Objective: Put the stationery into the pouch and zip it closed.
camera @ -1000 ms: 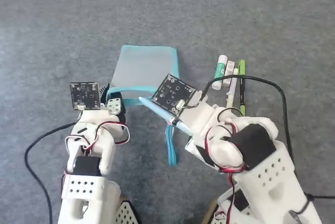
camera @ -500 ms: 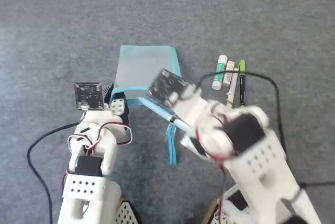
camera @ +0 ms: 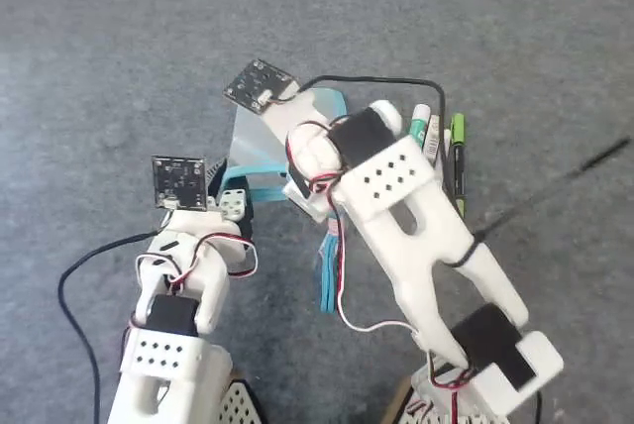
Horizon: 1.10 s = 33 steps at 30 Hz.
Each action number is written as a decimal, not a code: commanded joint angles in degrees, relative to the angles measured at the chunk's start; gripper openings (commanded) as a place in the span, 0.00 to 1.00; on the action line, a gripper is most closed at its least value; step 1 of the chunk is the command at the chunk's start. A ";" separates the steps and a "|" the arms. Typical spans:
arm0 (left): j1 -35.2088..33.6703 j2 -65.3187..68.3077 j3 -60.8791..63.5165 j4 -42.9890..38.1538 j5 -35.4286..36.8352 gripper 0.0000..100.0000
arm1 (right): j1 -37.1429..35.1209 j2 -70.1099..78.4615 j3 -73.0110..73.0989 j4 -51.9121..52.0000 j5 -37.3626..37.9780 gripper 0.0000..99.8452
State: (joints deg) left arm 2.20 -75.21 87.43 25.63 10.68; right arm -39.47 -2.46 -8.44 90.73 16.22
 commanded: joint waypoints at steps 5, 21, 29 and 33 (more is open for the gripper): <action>1.76 -0.53 -0.75 -0.35 0.44 0.01 | -2.68 -1.80 -3.43 -7.96 -3.43 0.17; 1.58 -0.97 -0.13 -0.62 0.79 0.01 | -2.51 -22.46 4.66 -10.59 -1.93 0.14; 1.49 -0.97 -0.13 -0.35 0.44 0.01 | 14.46 -31.87 28.57 -14.99 -3.34 0.14; 1.49 -0.97 -0.13 -0.35 0.44 0.01 | 24.84 -29.76 38.15 -20.09 -5.19 0.14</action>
State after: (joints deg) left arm 3.08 -75.12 88.04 25.63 10.68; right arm -21.10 -31.56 25.85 74.11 12.53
